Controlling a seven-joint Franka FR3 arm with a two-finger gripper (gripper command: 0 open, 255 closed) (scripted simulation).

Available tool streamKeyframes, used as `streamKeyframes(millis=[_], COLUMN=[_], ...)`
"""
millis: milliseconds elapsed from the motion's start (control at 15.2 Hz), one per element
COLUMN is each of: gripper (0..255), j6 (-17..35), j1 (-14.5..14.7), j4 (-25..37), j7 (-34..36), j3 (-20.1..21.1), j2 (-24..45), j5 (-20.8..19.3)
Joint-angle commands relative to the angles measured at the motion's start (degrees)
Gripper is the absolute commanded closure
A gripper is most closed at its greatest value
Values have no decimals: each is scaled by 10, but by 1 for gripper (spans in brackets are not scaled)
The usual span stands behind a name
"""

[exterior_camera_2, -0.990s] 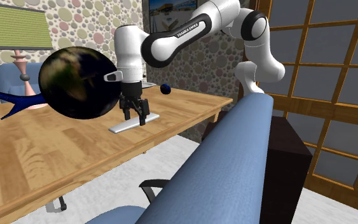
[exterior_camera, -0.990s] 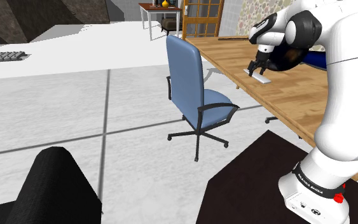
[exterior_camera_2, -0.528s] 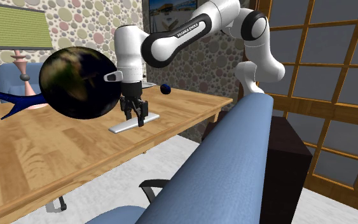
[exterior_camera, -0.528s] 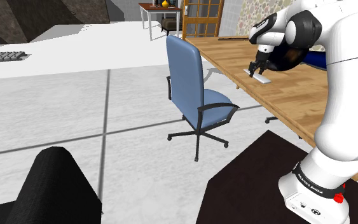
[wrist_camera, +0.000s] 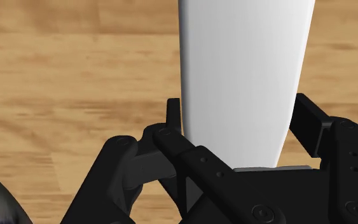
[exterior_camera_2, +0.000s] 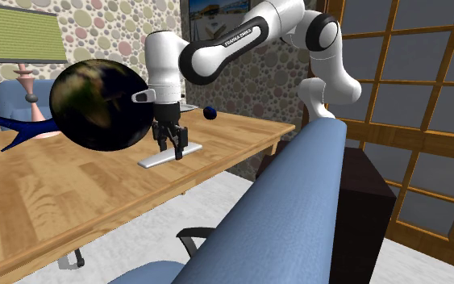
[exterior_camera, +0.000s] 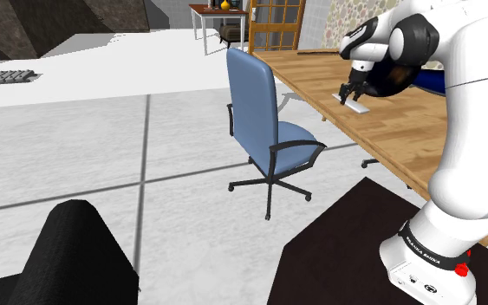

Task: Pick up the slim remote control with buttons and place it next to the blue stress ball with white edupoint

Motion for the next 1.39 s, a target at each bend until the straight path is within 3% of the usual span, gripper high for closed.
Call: streamKeyframes(millis=[0, 1320], gripper=[255, 255], j6=[-9, -138], j1=[1, -2], j4=[4, 98], j7=[2, 21], j3=[-2, -18], j2=[-5, -46], j5=[-3, -29])
